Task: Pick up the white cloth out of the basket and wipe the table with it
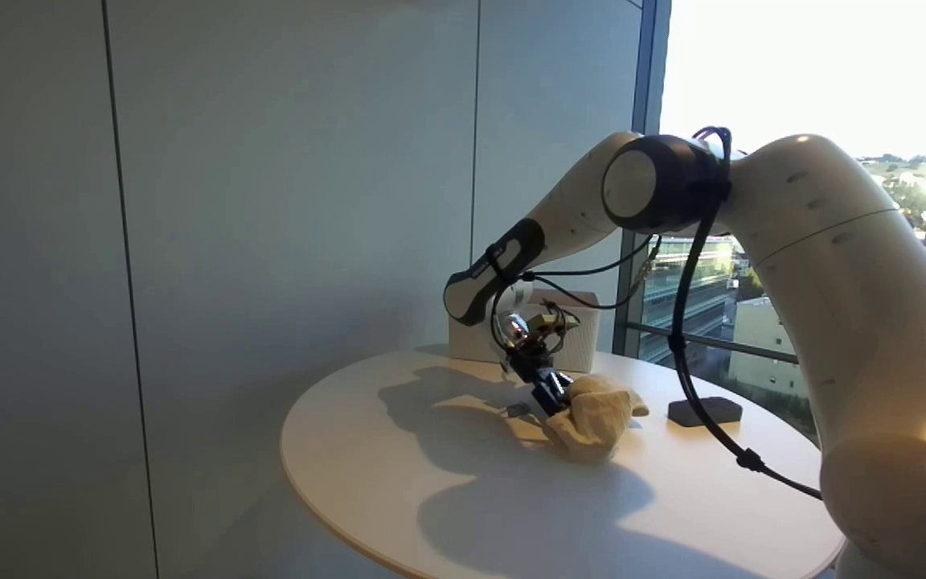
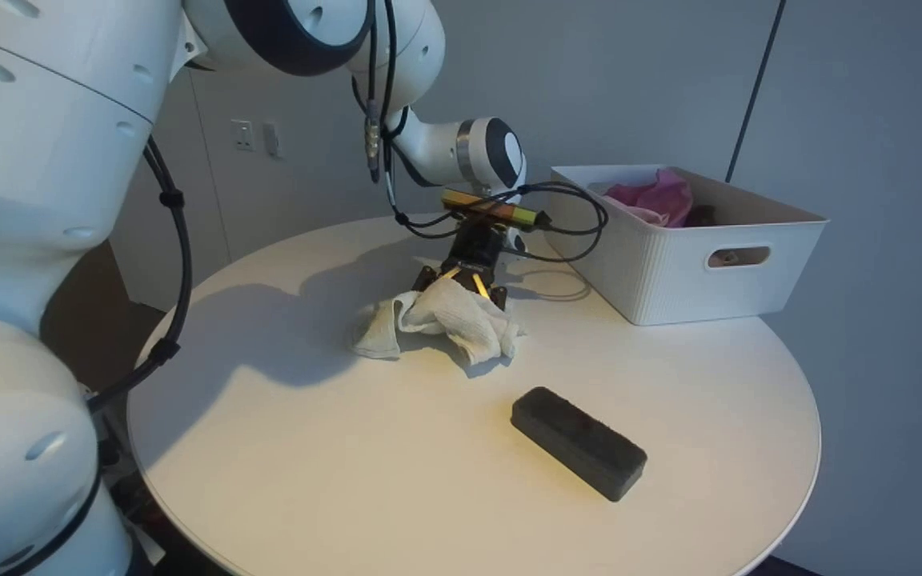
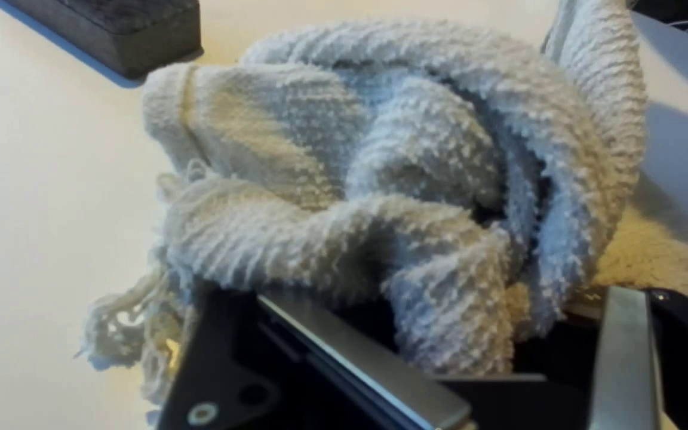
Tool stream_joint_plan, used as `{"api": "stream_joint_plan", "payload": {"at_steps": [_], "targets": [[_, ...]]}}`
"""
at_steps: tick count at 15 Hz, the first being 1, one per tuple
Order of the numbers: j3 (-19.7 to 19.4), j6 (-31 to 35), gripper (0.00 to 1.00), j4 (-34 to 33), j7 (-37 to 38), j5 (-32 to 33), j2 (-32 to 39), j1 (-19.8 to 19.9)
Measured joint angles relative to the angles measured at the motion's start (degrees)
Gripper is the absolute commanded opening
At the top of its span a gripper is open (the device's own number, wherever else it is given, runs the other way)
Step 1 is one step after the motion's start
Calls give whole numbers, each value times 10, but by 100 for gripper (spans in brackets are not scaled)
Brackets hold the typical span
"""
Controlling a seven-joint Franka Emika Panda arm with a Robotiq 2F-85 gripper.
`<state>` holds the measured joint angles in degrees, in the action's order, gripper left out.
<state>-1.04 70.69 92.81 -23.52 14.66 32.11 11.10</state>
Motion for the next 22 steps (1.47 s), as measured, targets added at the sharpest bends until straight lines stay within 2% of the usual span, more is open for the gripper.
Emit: {"api": "stream_joint_plan", "payload": {"at_steps": [4,10,13,17,22], "targets": [[22,56,14,-3,24,-4,-13,-39],[29,121,14,-16,27,-96,-29,-35],[28,195,14,-52,28,-114,-13,-30],[28,306,13,-98,25,-93,15,-36],[24,464,13,-73,27,-147,11,-11]]}}
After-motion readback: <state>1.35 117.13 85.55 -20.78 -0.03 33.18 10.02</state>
